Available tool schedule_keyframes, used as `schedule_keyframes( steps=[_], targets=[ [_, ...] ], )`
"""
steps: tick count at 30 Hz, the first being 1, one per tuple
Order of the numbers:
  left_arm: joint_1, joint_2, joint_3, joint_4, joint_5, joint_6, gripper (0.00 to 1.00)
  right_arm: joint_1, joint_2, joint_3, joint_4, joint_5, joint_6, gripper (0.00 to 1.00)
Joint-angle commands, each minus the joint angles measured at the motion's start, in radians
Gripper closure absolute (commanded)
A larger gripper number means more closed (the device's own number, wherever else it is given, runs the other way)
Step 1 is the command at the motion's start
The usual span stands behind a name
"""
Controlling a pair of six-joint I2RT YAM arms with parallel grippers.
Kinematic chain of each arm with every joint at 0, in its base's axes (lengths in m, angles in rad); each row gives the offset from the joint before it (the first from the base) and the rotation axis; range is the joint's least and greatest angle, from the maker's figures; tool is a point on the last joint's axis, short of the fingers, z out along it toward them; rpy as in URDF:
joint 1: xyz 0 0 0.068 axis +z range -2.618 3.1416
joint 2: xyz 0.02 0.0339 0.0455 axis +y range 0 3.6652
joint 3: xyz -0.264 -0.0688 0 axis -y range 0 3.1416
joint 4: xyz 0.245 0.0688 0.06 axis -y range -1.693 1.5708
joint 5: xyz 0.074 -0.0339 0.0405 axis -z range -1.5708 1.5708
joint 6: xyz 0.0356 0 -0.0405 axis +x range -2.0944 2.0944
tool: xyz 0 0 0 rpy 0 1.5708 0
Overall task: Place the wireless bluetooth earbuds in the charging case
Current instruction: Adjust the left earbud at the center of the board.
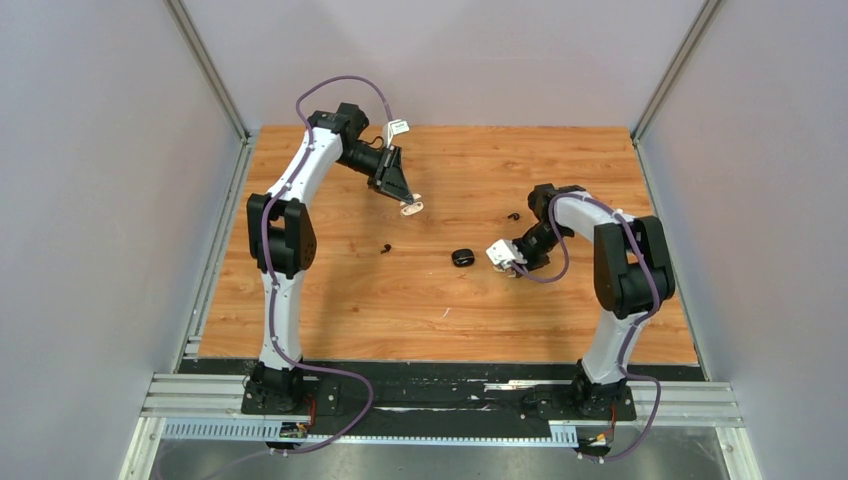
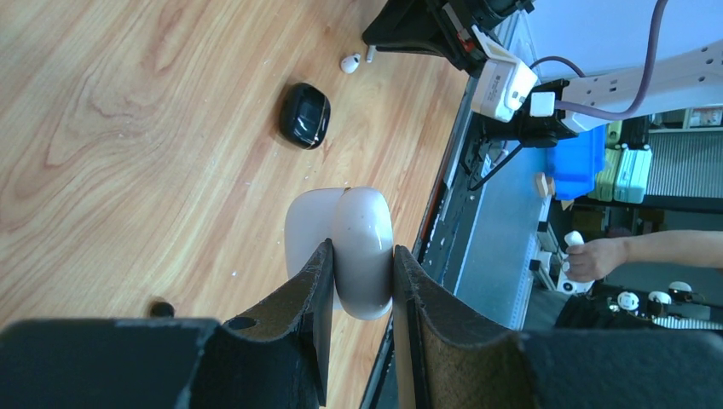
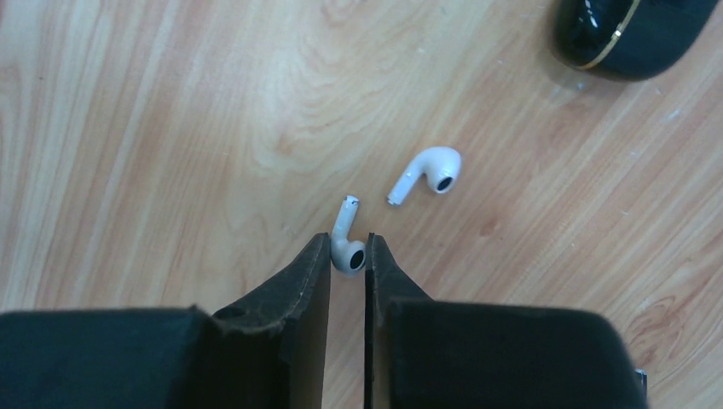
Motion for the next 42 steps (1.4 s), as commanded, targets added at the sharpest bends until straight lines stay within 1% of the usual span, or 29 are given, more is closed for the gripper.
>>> schedule_keyframes(
  steps=[1,4,6,7,9,12,13,14,15,17,19,20,21,24,26,31,34,36,38,39,42],
  targets=[
    [-0.004,-0.048,0.016,-0.011,0.022,0.024,1.00,0.007,0.043,0.100,-0.076,-0.046,0.187,0.89],
    [-0.004,-0.045,0.017,-0.011,0.023,0.024,1.00,-0.003,0.114,0.212,-0.161,-0.136,0.485,0.92],
    [-0.004,-0.043,0.019,-0.010,0.022,0.024,1.00,-0.053,0.164,0.284,-0.234,-0.256,0.705,0.92],
    [-0.004,-0.043,0.019,-0.011,0.022,0.024,1.00,-0.082,0.180,0.306,-0.257,-0.347,0.810,0.93],
    [-0.004,-0.042,0.019,-0.011,0.024,0.025,1.00,-0.145,0.187,0.297,-0.255,-0.461,1.022,0.93],
    [-0.004,-0.034,0.020,-0.008,0.033,0.018,1.00,-0.237,0.123,0.191,-0.091,-0.500,1.366,0.94],
    [-0.004,-0.031,0.020,-0.006,0.036,0.016,1.00,-0.259,0.093,0.151,0.014,-0.481,1.516,0.94],
    [-0.004,-0.029,0.021,-0.005,0.042,0.013,1.00,-0.273,0.065,0.112,0.090,-0.444,1.617,0.93],
    [-0.004,-0.024,0.021,-0.002,0.045,0.009,1.00,-0.281,0.044,0.077,0.141,-0.399,1.696,0.92],
    [-0.004,-0.017,0.021,0.003,0.050,0.001,1.00,-0.278,0.014,0.047,0.218,-0.312,1.786,0.91],
    [-0.004,-0.012,0.022,0.006,0.055,-0.007,1.00,-0.268,0.005,0.033,0.262,-0.248,1.822,0.87],
    [-0.004,-0.011,0.022,0.006,0.057,-0.007,1.00,-0.260,0.011,0.031,0.277,-0.222,1.826,0.84],
    [-0.004,-0.010,0.022,0.006,0.057,-0.008,1.00,-0.252,0.020,0.032,0.286,-0.196,1.824,0.78],
    [-0.004,-0.009,0.020,0.007,0.057,-0.008,1.00,-0.236,0.055,0.046,0.288,-0.146,1.809,0.69],
    [-0.004,-0.009,0.019,0.006,0.055,-0.007,1.00,-0.234,0.067,0.056,0.281,-0.127,1.795,0.65],
    [-0.004,-0.012,0.020,0.007,0.049,-0.006,1.00,-0.242,0.048,0.114,0.202,-0.099,1.719,0.63],
    [-0.005,-0.014,0.023,0.008,0.044,-0.004,1.00,-0.241,-0.022,0.127,0.199,-0.120,1.597,0.65],
    [-0.004,-0.014,0.025,0.008,0.043,-0.004,1.00,-0.223,-0.079,0.100,0.232,-0.138,1.495,0.68],
    [-0.004,-0.011,0.030,0.007,0.043,-0.003,1.00,-0.201,-0.128,0.057,0.243,-0.189,1.377,0.71],
    [-0.004,-0.010,0.031,0.008,0.042,0.000,1.00,-0.163,-0.152,0.026,0.258,-0.192,1.331,0.72],
    [-0.004,-0.008,0.034,0.005,0.040,0.004,1.00,-0.114,-0.220,-0.083,0.283,-0.237,1.150,0.73]
  ],
)
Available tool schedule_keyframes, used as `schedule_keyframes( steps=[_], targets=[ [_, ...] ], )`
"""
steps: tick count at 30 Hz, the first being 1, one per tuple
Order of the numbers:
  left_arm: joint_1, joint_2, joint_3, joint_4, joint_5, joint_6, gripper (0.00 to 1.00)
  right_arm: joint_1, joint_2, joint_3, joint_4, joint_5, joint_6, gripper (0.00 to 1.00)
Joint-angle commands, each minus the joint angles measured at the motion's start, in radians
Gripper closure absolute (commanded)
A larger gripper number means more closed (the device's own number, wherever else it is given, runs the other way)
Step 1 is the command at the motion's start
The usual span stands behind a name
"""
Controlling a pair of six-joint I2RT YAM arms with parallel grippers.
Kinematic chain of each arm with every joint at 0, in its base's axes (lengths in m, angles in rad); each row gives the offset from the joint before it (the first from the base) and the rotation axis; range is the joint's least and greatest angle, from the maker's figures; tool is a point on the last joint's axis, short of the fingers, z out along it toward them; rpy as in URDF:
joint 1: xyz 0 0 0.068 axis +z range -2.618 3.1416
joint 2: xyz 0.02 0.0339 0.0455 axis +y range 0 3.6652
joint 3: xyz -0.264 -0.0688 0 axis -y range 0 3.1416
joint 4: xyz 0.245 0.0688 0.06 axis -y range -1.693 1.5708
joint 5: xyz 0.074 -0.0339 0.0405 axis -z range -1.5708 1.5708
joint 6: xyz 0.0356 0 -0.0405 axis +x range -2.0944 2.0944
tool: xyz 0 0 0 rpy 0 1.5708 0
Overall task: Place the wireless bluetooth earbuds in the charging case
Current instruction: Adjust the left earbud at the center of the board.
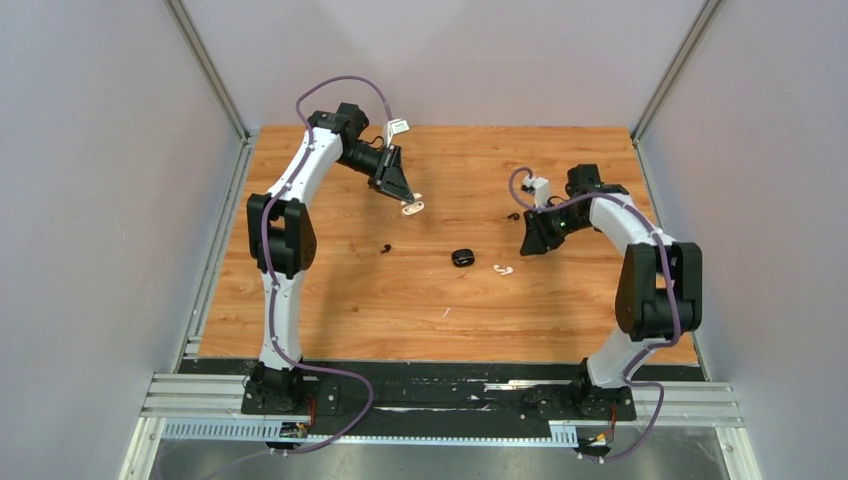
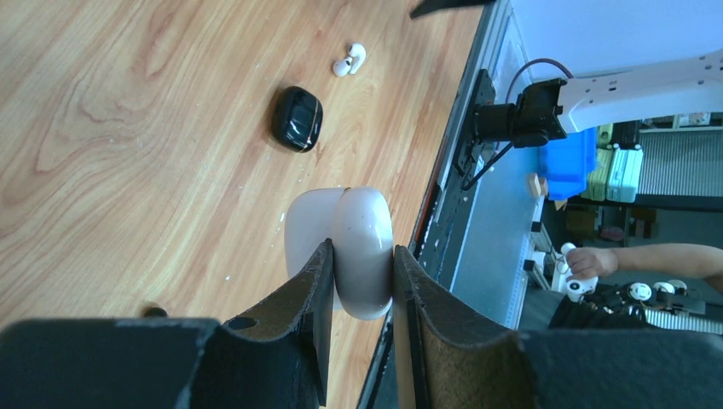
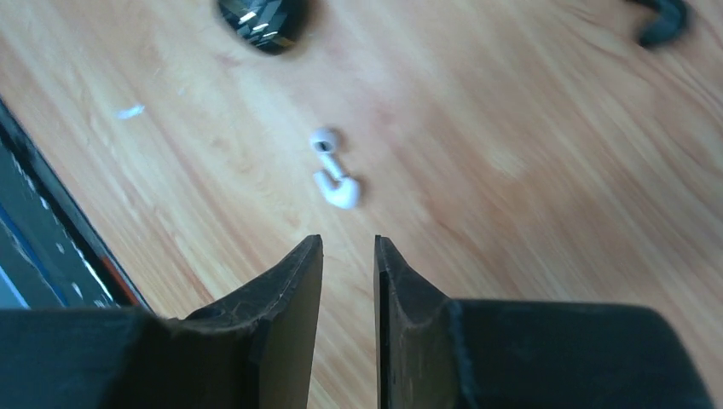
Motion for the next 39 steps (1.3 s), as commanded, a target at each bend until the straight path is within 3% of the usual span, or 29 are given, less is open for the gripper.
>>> schedule_keyframes(
  steps=[1,7,17,32,39],
  targets=[
    [-0.004,-0.009,0.034,0.003,0.019,0.013,1.00,0.087,-0.128,-0.145,0.044,-0.111,-0.374,0.73],
    [-0.004,-0.011,0.028,-0.005,0.020,0.015,1.00,0.134,-0.234,-0.339,0.215,-0.098,-0.792,0.68],
    [-0.004,-0.035,0.006,-0.005,-0.004,0.018,1.00,0.147,-0.113,-0.270,0.155,-0.085,-1.140,0.67],
    [-0.004,-0.036,0.008,-0.005,-0.019,0.029,1.00,0.154,0.057,-0.135,-0.073,-0.003,-1.359,0.67],
    [-0.004,-0.029,0.010,-0.006,-0.017,0.030,1.00,0.178,0.098,-0.089,-0.127,0.000,-1.264,0.78]
  ],
)
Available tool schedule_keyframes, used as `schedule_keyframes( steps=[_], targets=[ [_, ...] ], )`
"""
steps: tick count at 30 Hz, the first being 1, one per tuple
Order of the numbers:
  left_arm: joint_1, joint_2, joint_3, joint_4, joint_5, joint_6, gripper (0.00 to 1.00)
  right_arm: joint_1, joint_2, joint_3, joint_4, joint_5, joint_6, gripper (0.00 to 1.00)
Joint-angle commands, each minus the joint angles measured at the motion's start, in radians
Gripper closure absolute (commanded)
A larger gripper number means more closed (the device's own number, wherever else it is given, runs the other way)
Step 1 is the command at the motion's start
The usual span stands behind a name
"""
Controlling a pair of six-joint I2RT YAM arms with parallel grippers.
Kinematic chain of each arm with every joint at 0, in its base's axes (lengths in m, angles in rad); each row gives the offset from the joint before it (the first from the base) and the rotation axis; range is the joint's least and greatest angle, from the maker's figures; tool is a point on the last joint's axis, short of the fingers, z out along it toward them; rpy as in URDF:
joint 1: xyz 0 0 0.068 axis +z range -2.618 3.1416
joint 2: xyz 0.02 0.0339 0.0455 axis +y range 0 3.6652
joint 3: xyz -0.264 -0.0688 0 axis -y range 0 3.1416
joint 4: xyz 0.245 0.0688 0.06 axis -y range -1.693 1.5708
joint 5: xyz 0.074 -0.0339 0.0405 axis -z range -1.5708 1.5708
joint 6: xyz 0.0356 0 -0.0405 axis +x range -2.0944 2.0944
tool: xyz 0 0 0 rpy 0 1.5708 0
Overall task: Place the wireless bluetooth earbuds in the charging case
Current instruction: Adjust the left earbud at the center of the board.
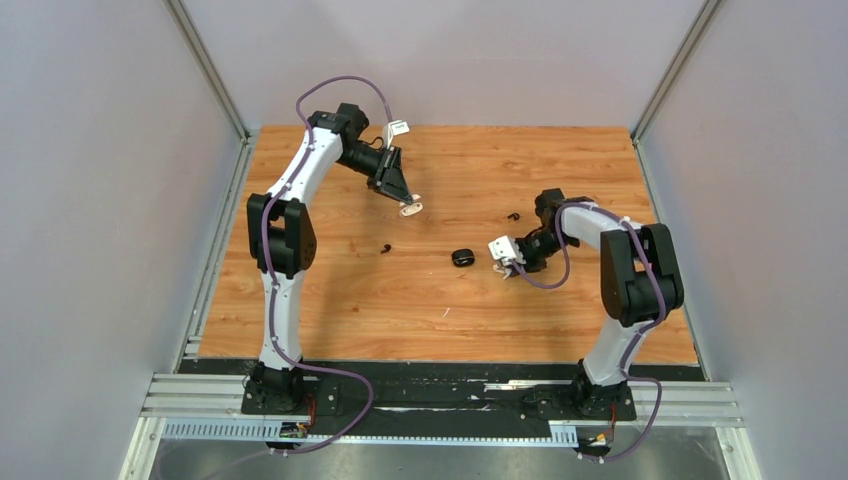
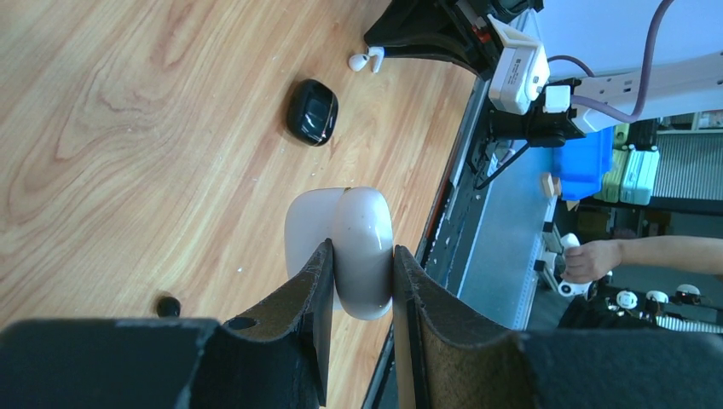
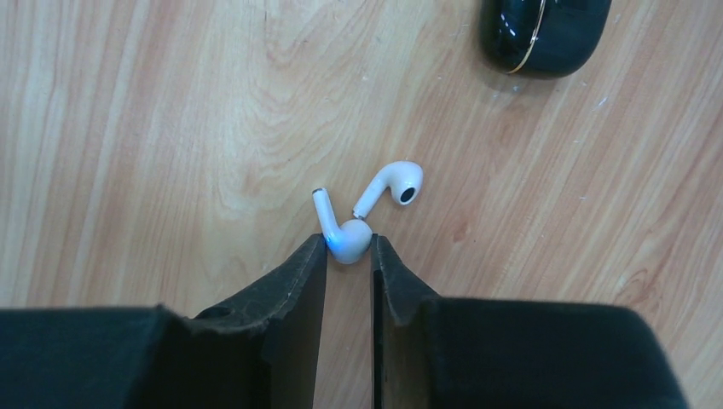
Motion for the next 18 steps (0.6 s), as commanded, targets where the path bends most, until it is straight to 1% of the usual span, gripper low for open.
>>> schedule_keyframes(
  steps=[1,4,7,9,10,12,14,16,18],
  targets=[
    [-0.004,-0.029,0.011,-0.006,0.022,0.026,1.00,0.019,0.045,0.058,-0.085,-0.004,0.083,0.80],
    [-0.004,-0.028,0.012,-0.010,0.023,0.031,1.00,0.021,0.056,0.086,-0.093,-0.015,0.259,0.86],
    [-0.002,-0.027,0.011,-0.015,0.023,0.034,1.00,0.018,0.041,0.110,-0.126,-0.023,0.491,0.90],
    [-0.001,-0.027,0.011,-0.014,0.022,0.035,1.00,0.016,0.012,0.117,-0.145,-0.028,0.676,0.92],
    [-0.001,-0.026,0.011,-0.009,0.022,0.030,1.00,0.016,-0.003,0.119,-0.153,-0.026,0.800,0.92],
    [-0.001,-0.024,0.013,-0.003,0.026,0.022,1.00,0.016,-0.024,0.128,-0.158,0.009,0.988,0.93],
    [-0.001,-0.020,0.016,0.002,0.033,0.016,1.00,0.016,-0.014,0.156,-0.184,0.090,1.147,0.93],
    [-0.001,-0.015,0.019,0.004,0.039,0.010,1.00,0.013,0.032,0.205,-0.235,0.159,1.287,0.94],
    [-0.001,-0.011,0.021,0.009,0.046,0.004,1.00,0.003,0.100,0.259,-0.320,0.174,1.376,0.93]
  ],
)
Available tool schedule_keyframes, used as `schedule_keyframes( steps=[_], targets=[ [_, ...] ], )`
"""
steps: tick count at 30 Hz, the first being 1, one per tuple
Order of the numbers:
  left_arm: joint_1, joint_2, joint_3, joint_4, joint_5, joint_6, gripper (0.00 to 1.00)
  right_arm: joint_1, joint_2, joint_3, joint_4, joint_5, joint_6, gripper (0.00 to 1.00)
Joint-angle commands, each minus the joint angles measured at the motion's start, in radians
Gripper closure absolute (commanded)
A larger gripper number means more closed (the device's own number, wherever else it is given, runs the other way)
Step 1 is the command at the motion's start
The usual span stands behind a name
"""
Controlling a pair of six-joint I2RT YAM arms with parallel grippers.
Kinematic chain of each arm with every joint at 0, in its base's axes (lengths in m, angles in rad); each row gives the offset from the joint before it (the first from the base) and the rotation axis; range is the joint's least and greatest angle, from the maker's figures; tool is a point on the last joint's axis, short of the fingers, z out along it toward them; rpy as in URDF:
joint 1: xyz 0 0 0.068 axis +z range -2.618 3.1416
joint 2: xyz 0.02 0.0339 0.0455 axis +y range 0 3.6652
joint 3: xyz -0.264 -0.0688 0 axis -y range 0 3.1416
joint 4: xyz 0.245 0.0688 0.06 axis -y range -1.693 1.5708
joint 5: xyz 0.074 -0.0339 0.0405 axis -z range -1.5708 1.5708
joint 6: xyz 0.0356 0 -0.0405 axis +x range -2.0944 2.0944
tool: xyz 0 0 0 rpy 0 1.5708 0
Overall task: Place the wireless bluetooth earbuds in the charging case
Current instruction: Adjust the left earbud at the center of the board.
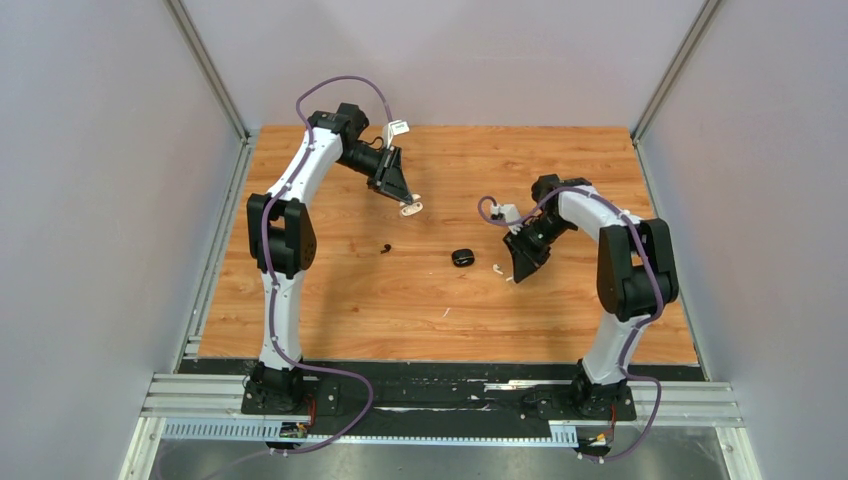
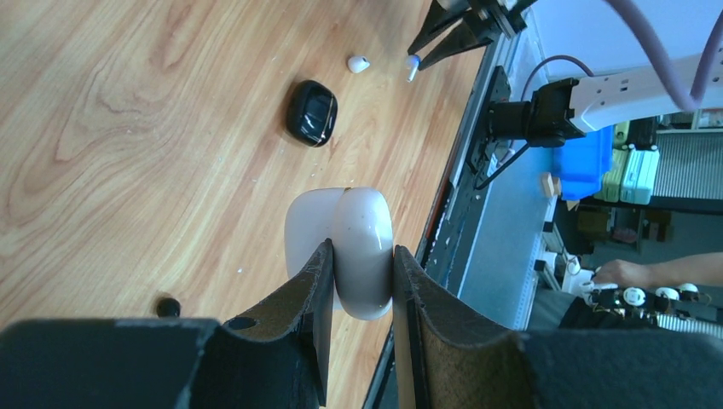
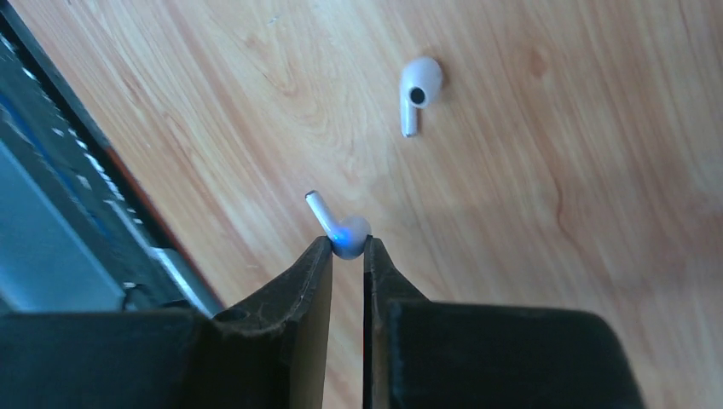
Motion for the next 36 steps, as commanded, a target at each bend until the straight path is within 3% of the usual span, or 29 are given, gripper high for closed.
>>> schedule_keyframes(
  steps=[1,10,16,21,30,36],
  targets=[
    [-0.001,-0.009,0.022,0.011,0.047,-0.004,1.00,-0.022,0.094,0.131,-0.168,0.080,0.402,0.93],
    [-0.004,-0.017,0.014,0.013,0.043,-0.008,1.00,-0.040,0.297,0.194,-0.302,0.144,0.393,0.92],
    [-0.005,-0.037,0.001,0.013,0.015,-0.007,1.00,-0.050,0.376,0.331,-0.311,0.214,0.405,0.73],
    [-0.006,-0.043,0.005,0.014,0.001,-0.010,1.00,-0.063,0.392,0.400,-0.303,0.225,0.409,0.66],
    [-0.006,-0.042,0.007,0.015,0.005,-0.017,1.00,-0.101,0.244,0.338,-0.236,0.201,0.405,0.65],
    [-0.009,-0.036,0.012,0.020,0.015,-0.027,1.00,-0.128,-0.011,0.104,-0.005,0.120,0.433,0.64]
  ],
)
